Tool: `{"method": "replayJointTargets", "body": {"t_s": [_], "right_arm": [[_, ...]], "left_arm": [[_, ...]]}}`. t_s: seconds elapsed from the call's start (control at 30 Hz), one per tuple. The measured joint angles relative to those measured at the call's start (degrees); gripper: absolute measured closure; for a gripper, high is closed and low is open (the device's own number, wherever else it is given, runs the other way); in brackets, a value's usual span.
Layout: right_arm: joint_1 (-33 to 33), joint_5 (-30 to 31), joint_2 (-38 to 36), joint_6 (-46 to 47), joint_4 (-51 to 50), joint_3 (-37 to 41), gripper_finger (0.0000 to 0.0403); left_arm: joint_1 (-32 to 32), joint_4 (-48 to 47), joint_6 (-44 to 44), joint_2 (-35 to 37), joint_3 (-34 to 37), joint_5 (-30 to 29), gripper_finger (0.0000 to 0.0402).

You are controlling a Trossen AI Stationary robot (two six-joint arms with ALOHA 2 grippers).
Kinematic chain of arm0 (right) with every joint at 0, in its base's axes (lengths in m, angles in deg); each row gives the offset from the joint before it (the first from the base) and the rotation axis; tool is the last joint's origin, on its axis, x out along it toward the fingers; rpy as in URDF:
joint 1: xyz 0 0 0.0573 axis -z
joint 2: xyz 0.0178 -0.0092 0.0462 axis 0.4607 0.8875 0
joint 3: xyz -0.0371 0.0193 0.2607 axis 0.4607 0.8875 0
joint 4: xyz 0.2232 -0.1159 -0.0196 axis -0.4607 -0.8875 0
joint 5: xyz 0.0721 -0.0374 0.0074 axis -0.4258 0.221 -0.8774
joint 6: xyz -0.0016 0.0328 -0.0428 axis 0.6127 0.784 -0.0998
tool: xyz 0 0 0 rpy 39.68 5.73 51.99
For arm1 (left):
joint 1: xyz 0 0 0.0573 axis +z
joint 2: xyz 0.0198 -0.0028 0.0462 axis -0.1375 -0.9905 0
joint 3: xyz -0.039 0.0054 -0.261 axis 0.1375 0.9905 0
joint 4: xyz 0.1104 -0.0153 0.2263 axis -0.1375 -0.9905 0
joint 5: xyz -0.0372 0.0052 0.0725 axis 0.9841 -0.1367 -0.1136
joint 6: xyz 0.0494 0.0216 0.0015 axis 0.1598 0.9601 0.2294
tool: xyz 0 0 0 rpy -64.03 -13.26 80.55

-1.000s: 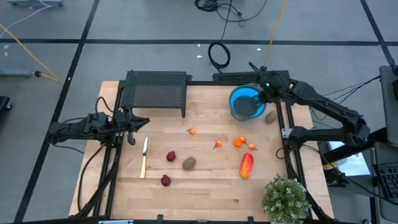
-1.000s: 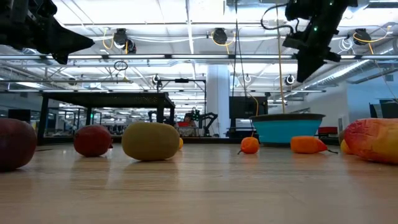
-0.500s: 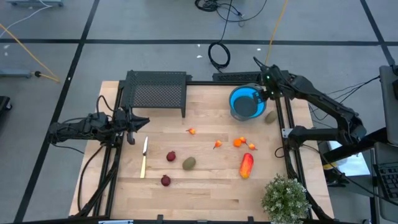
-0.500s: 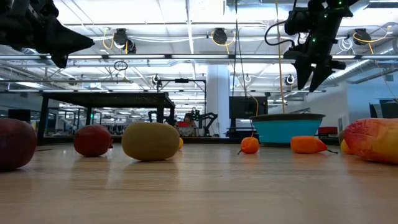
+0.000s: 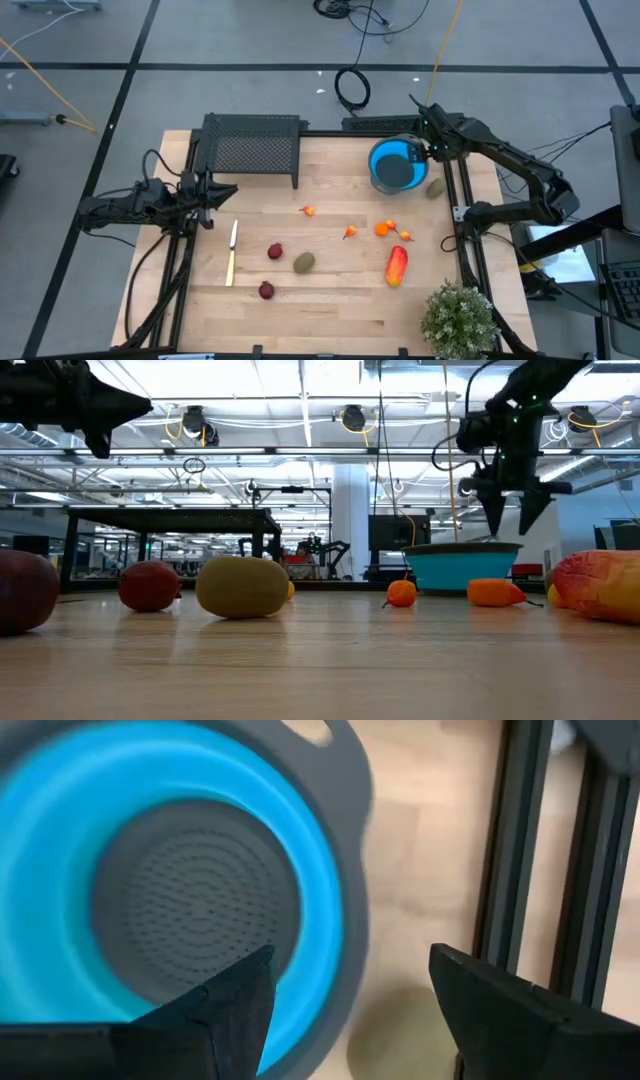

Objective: Pick & Place Fruit
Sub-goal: Put the blue strainer bowl on the shelf

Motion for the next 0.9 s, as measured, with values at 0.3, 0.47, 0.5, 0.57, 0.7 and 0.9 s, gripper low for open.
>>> {"method": "replayJointTargets", "body": {"t_s": [0.3,0.47,0.5,0.57,0.7,0.9], "right_arm": [[0.55,-1.68,-0.16,2.62,8.90,7.62,0.0149],[0.55,-3.51,-0.17,5.08,13.58,10.65,0.0152],[0.52,-3.53,-0.15,5.62,14.01,11.25,0.0156],[0.52,-3.52,-0.15,6.41,15.40,12.33,0.0169],[0.52,-3.52,-0.15,7.30,19.40,14.40,0.0210],[0.50,-3.24,-0.15,8.75,21.49,15.12,0.0292]], "left_arm": [[0.02,0.03,0.00,-0.01,-0.01,0.00,0.0378],[0.02,0.34,-0.45,0.00,0.00,0.02,0.0378],[0.02,0.70,-0.72,0.00,0.00,0.02,0.0378],[0.01,1.58,-0.77,-0.01,-0.02,0.05,0.0378],[0.02,3.58,-0.76,-0.02,-0.01,0.06,0.0378],[0.00,6.53,-3.76,-0.02,0.00,0.09,0.0378]]}}
